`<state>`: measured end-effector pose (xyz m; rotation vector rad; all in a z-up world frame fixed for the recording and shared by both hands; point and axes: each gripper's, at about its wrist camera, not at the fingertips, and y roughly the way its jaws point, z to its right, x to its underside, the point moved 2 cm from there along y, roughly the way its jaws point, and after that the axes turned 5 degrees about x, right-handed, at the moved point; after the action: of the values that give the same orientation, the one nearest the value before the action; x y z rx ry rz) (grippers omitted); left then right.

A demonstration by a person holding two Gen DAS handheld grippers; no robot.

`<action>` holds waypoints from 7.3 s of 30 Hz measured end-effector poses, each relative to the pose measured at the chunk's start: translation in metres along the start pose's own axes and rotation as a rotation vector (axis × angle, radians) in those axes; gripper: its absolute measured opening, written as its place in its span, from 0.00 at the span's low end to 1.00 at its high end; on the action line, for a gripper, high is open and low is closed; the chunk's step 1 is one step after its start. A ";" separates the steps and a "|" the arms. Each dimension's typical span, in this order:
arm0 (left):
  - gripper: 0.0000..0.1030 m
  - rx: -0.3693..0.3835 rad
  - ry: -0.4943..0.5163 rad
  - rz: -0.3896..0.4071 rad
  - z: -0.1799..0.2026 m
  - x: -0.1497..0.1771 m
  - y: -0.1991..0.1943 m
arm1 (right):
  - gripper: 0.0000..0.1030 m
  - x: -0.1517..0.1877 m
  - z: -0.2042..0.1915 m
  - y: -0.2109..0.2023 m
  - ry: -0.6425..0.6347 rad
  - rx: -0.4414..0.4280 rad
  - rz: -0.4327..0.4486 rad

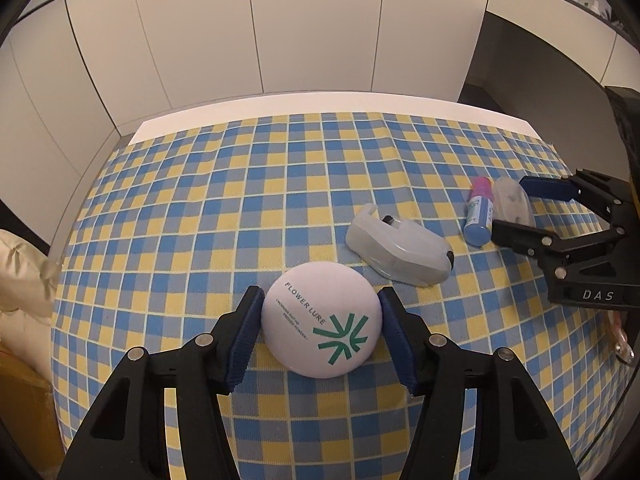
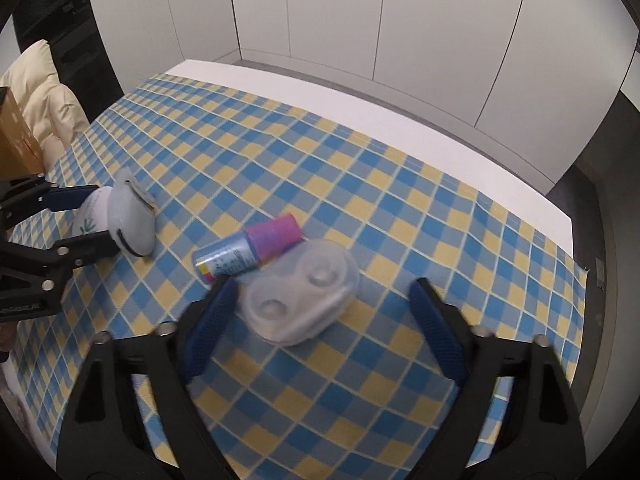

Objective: Organize objects
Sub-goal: 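Grasp the white FLOWER LURE compact with the left tool while the right tool grasps the clear lens case, then lift the white compact and clear lens case up from the table, then carry the white compact and clear lens case toward the cardboard box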

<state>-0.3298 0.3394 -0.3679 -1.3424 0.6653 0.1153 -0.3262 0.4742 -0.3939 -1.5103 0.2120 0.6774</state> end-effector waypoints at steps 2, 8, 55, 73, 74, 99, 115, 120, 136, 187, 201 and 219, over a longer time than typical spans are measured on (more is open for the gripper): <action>0.58 -0.001 -0.001 0.002 0.000 0.000 0.000 | 0.59 0.001 -0.002 -0.002 0.009 0.006 0.007; 0.58 -0.007 -0.011 -0.001 0.000 -0.001 0.000 | 0.53 0.010 0.005 -0.012 0.098 0.018 -0.003; 0.56 -0.083 -0.099 0.188 -0.006 -0.079 -0.305 | 0.53 -0.060 -0.034 -0.334 0.448 0.264 0.117; 0.56 -0.082 -0.080 0.275 0.006 -0.072 -0.394 | 0.53 -0.062 -0.061 -0.432 0.445 0.300 0.215; 0.56 -0.083 -0.078 0.277 0.007 -0.070 -0.396 | 0.53 -0.061 -0.062 -0.435 0.445 0.300 0.218; 0.56 -0.091 -0.009 0.296 0.021 -0.003 -0.434 | 0.53 -0.021 -0.095 -0.456 0.468 0.318 0.220; 0.56 -0.066 0.009 0.308 0.021 0.059 -0.466 | 0.53 0.045 -0.132 -0.496 0.452 0.336 0.218; 0.56 -0.061 -0.016 0.302 0.012 0.079 -0.472 | 0.53 0.068 -0.153 -0.496 0.444 0.327 0.192; 0.56 -0.050 -0.054 0.211 -0.018 0.153 -0.462 | 0.53 0.126 -0.202 -0.482 0.444 0.231 0.098; 0.56 -0.083 -0.149 0.142 -0.080 0.215 -0.462 | 0.53 0.159 -0.252 -0.495 0.365 0.212 0.051; 0.56 -0.185 -0.297 0.149 -0.143 0.245 -0.481 | 0.53 0.118 -0.317 -0.462 0.189 0.090 0.051; 0.56 -0.258 -0.396 0.121 -0.186 0.272 -0.488 | 0.53 0.091 -0.374 -0.432 0.069 -0.023 0.039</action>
<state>0.0375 -0.0343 -0.0997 -1.4703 0.4028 0.5662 0.0795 0.1757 -0.1080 -1.5564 0.2871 0.6614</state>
